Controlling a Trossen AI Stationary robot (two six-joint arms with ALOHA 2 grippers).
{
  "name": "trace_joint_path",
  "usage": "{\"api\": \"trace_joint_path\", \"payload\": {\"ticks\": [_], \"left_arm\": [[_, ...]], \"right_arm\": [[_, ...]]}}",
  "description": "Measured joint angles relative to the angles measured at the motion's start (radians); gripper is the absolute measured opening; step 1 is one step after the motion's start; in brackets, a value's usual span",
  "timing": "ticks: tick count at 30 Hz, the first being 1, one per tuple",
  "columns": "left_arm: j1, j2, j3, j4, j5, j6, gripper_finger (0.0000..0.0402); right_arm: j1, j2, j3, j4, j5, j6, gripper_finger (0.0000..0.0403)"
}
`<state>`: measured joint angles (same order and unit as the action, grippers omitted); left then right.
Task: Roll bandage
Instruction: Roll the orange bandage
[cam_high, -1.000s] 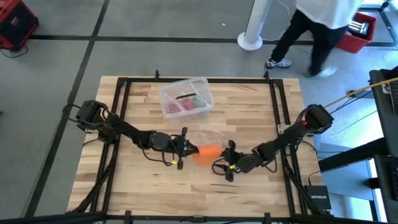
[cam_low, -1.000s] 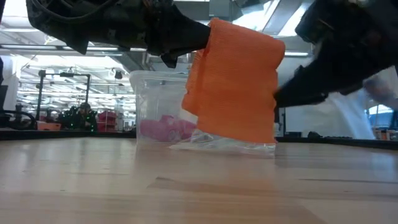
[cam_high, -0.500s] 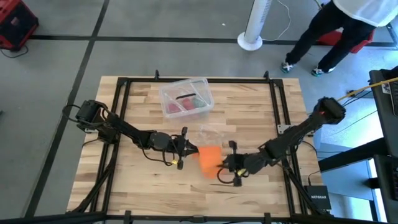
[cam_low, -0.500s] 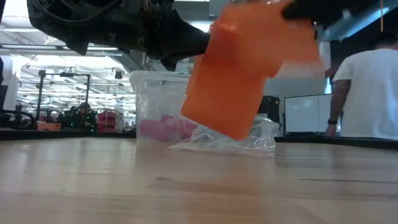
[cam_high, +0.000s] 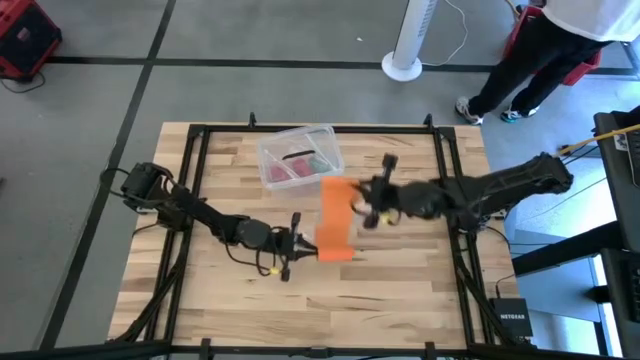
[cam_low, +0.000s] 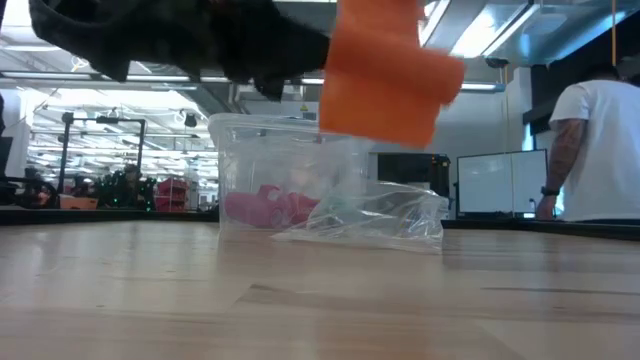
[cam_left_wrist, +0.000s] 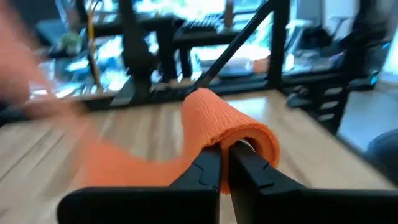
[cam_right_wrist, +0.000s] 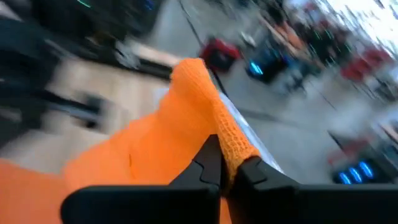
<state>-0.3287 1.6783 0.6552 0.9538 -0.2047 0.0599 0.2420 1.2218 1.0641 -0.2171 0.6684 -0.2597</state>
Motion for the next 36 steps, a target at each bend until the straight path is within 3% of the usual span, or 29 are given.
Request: {"api": "trace_joint_path", "payload": {"ticks": [4,7,9,12,17,22,27,29,33,36], "left_arm": [[-0.055,-0.037,0.044,0.015,0.005,0.039,0.0004],[-0.072,-0.079,0.075,-0.028,0.005,0.082,0.0004],[-0.068,-0.105,0.092,-0.081,0.003,0.094,0.0004],[-0.050,-0.142,0.116,-0.168,-0.001,0.099,0.0004],[-0.001,-0.200,0.164,-0.281,-0.001,0.080,0.0004],[0.026,-0.246,0.197,-0.323,-0.001,0.133,0.0004],[0.065,-0.286,0.208,-0.311,0.008,0.152,0.0004],[0.077,-0.285,0.208,-0.316,0.037,0.129,0.0004],[0.081,-0.284,0.208,-0.368,0.051,0.099,0.0004],[0.080,-0.283,0.208,-0.340,0.046,0.108,0.0004]], "right_arm": [[-0.139,0.019,-0.037,-0.066,-0.051,0.124,0.0010],[-0.227,0.040,-0.067,-0.092,-0.243,0.237,0.0031],[-0.265,0.056,-0.073,-0.105,-0.364,0.296,0.0064],[-0.284,0.059,-0.060,-0.132,-0.455,0.305,0.0132],[-0.282,0.019,0.086,-0.329,-0.503,0.281,0.0246],[-0.281,-0.013,0.231,-0.595,-0.496,0.277,0.0318],[-0.282,-0.095,0.220,-0.631,-0.438,0.285,0.0341],[-0.282,-0.100,0.189,-0.644,-0.427,0.359,0.0341],[-0.295,-0.090,0.147,-0.678,-0.750,0.470,0.0336],[-0.256,-0.093,0.100,-0.666,-0.795,0.498,0.0333]]}}
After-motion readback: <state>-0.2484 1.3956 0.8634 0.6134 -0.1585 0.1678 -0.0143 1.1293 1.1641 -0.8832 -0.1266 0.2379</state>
